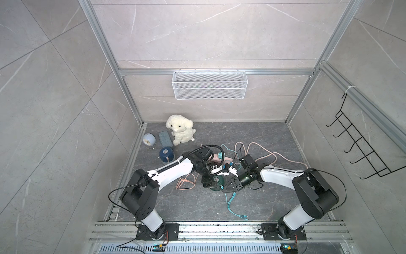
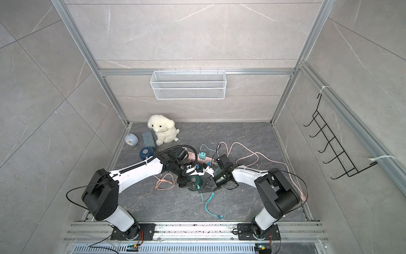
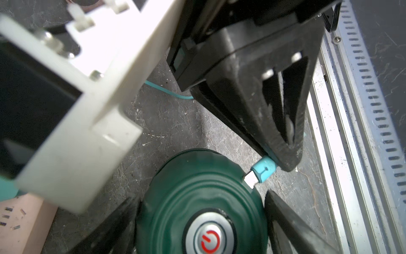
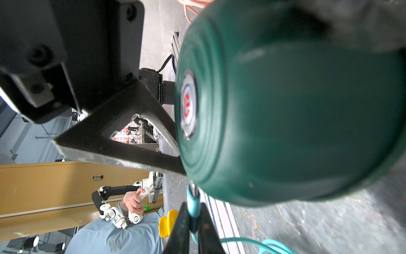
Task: Charge the cordless meat grinders
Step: Insert the charging cable into the cordless meat grinder.
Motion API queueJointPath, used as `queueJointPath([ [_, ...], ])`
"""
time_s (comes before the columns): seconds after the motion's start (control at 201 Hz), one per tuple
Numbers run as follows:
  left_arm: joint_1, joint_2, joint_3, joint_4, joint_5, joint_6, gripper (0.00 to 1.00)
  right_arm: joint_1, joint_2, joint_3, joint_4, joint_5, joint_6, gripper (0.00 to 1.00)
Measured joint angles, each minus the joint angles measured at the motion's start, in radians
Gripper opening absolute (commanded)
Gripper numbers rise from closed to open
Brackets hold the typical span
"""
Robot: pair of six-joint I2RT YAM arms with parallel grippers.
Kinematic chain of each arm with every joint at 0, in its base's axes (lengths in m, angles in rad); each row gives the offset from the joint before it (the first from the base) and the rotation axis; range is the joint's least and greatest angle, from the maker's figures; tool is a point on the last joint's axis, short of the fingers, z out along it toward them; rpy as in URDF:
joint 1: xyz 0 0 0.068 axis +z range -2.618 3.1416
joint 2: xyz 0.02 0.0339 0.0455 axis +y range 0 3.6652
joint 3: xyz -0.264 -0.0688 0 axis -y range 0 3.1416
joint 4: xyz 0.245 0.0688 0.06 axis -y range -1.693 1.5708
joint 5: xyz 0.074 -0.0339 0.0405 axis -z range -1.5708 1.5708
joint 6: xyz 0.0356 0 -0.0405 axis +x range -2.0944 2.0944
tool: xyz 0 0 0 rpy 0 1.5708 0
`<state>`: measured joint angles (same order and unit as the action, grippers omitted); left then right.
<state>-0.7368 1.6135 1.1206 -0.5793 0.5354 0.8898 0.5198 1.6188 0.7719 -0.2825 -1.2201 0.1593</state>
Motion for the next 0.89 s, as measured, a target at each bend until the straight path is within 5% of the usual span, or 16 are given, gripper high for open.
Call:
queueJointPath([
  [0.891,0.002,0.020,0.040,-0.030,-0.039,-0.007,0.52,-0.014,0.022,0.082,-0.084,0.072,0.016,0.11],
])
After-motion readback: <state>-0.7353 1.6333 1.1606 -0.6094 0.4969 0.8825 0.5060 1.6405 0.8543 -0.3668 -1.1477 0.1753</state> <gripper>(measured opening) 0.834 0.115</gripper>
